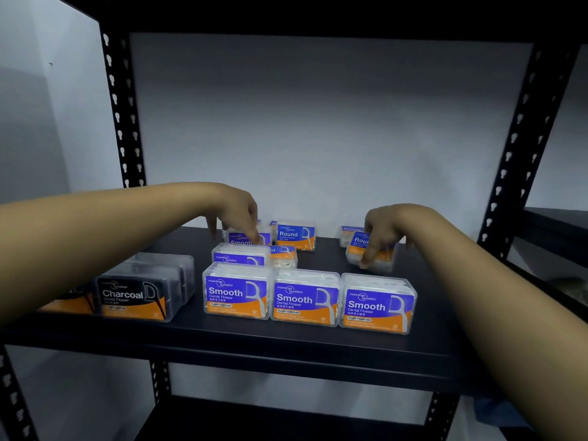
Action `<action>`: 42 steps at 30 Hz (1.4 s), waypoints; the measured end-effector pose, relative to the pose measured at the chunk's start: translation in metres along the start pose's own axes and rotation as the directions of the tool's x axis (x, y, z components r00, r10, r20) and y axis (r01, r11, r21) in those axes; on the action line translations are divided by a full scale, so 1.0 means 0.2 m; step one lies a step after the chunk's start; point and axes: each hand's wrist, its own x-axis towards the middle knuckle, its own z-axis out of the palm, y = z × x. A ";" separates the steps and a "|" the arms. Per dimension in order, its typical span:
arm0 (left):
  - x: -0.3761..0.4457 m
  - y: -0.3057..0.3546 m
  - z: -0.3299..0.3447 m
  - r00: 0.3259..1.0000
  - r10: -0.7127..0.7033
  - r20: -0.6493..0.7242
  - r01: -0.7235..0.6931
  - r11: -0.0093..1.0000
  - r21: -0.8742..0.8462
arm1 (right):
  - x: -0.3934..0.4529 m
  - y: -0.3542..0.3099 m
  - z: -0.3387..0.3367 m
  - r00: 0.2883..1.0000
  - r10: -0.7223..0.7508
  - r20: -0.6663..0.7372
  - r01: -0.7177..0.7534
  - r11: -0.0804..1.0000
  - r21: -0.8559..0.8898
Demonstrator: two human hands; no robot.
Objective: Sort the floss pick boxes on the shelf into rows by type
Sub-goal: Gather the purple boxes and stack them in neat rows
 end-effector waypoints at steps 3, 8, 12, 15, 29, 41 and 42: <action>0.02 0.03 0.00 0.999 -0.003 0.045 0.004 1.000 -0.014 | 0.02 0.05 0.04 0.996 -0.058 -0.067 0.067 0.988 0.136; 0.07 0.08 0.02 0.998 0.001 0.061 0.003 0.998 -0.063 | 0.02 0.13 0.10 0.985 -0.119 -0.123 0.148 0.953 0.265; 0.11 0.13 0.03 0.998 0.007 0.064 -0.002 0.998 -0.070 | 0.05 0.15 0.12 0.966 -0.149 -0.213 0.196 0.956 0.217; 0.13 0.17 0.04 0.998 0.018 0.065 -0.012 0.996 -0.089 | 0.08 0.19 0.13 0.968 -0.143 -0.208 0.188 0.958 0.216; 0.20 0.38 0.09 0.967 0.254 -0.024 -0.255 0.964 -0.079 | 0.09 0.29 0.13 0.981 0.043 -0.190 -0.003 0.979 0.205; 0.21 0.42 0.09 0.929 0.368 -0.046 -0.358 0.921 0.150 | 0.14 0.21 0.02 0.939 -0.006 -0.343 0.108 0.955 0.278; 0.22 0.42 0.09 0.929 0.368 -0.046 -0.358 0.923 0.139 | 0.17 0.19 0.01 0.943 -0.002 -0.332 0.091 0.963 0.254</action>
